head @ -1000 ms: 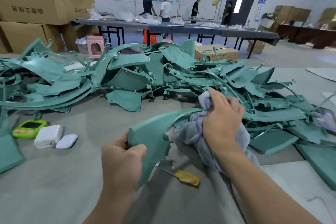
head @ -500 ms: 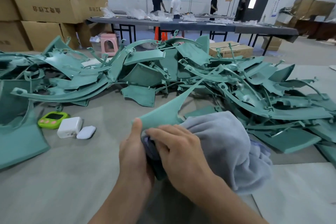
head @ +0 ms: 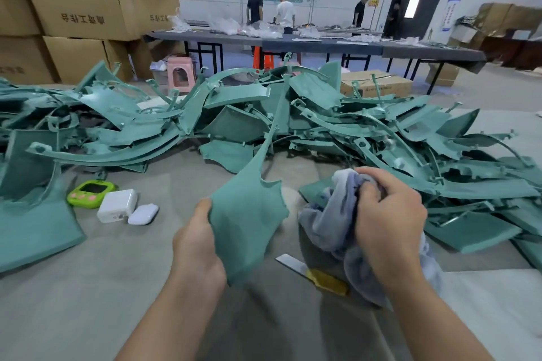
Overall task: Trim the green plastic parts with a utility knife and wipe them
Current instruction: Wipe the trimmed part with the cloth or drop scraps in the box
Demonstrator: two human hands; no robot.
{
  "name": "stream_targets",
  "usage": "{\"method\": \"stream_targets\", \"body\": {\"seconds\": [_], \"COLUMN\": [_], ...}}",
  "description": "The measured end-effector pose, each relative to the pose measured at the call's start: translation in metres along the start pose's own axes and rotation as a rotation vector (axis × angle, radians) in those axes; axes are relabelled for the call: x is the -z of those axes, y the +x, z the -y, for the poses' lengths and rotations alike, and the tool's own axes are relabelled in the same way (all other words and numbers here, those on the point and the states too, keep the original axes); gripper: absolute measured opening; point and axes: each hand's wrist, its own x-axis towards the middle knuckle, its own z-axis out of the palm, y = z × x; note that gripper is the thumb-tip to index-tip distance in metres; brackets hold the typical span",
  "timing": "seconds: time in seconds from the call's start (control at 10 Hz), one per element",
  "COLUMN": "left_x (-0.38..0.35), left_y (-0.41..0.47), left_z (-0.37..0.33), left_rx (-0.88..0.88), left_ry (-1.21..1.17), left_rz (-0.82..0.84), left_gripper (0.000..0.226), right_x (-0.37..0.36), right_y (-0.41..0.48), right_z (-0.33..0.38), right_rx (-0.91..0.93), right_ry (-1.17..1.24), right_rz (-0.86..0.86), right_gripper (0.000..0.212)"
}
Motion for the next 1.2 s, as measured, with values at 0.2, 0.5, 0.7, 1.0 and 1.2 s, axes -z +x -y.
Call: {"method": "stream_targets", "body": {"seconds": [0.2, 0.5, 0.7, 1.0, 1.2], "left_x": [-0.019, -0.049, -0.019, -0.003, -0.013], "left_y": [-0.005, -0.044, -0.03, -0.017, -0.041], "left_z": [0.028, 0.037, 0.019, 0.007, 0.013], "left_rx": [-0.036, 0.377, 0.25, 0.077, -0.024], "left_ry": [0.244, -0.862, -0.162, -0.076, 0.156], "left_rz": [0.103, 0.364, 0.708, 0.448, 0.575], "left_gripper": [0.031, 0.052, 0.096, 0.045, 0.043], "right_x": [-0.02, -0.034, -0.035, -0.022, -0.017], "right_y": [-0.039, -0.077, -0.058, -0.08, -0.051], "right_z": [0.024, 0.032, 0.013, 0.031, 0.022], "right_rx": [-0.369, 0.383, 0.361, 0.627, 0.508], "right_ry": [0.611, 0.023, -0.228, -0.123, -0.23], "right_rz": [0.4, 0.672, 0.593, 0.654, 0.339], "right_gripper": [0.01, 0.057, 0.06, 0.037, 0.025]}}
